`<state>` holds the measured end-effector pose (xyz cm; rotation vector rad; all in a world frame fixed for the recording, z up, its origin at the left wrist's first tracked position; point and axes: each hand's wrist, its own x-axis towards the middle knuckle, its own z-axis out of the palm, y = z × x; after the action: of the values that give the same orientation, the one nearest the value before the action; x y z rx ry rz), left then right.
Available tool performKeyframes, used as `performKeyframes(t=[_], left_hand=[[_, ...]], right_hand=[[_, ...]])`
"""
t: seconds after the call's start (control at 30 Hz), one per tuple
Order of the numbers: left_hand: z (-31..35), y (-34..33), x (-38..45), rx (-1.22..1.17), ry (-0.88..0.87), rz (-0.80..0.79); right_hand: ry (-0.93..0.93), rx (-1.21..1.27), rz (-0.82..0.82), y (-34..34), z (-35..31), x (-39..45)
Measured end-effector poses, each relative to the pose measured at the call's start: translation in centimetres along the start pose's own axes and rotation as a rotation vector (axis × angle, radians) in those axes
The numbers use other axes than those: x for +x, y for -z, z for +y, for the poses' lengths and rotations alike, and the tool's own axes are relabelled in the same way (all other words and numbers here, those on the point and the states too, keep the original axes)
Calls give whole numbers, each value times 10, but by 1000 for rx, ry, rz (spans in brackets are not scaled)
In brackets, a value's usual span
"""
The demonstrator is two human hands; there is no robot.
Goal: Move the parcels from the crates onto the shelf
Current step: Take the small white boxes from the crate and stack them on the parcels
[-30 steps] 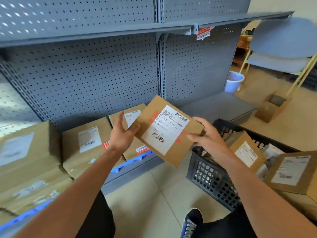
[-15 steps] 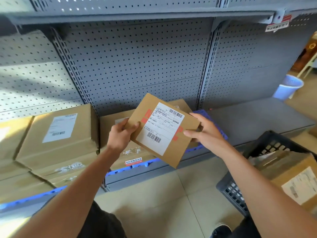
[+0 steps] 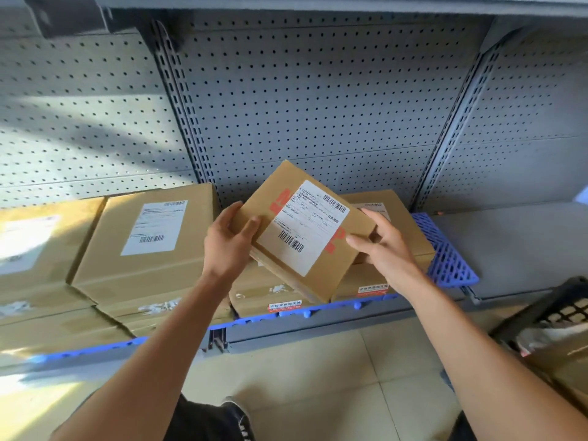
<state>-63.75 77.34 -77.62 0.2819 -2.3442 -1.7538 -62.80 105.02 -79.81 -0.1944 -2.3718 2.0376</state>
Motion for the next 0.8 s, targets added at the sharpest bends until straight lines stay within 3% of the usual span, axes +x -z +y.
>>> performKeyframes(t=[0.27, 0.43, 0.63, 0.8], left_hand=[[-12, 16, 6, 309, -103, -48], [-9, 23, -4, 396, -104, -67], [-18, 38, -3, 575, -314, 10], [-34, 53, 5, 870, -204, -60]], right_hand=[[-122, 198, 91, -49, -7, 18], [-105, 81, 196, -68, -5, 16], [-14, -165, 194, -84, -12, 7], [-18, -250, 88, -91, -8, 2]])
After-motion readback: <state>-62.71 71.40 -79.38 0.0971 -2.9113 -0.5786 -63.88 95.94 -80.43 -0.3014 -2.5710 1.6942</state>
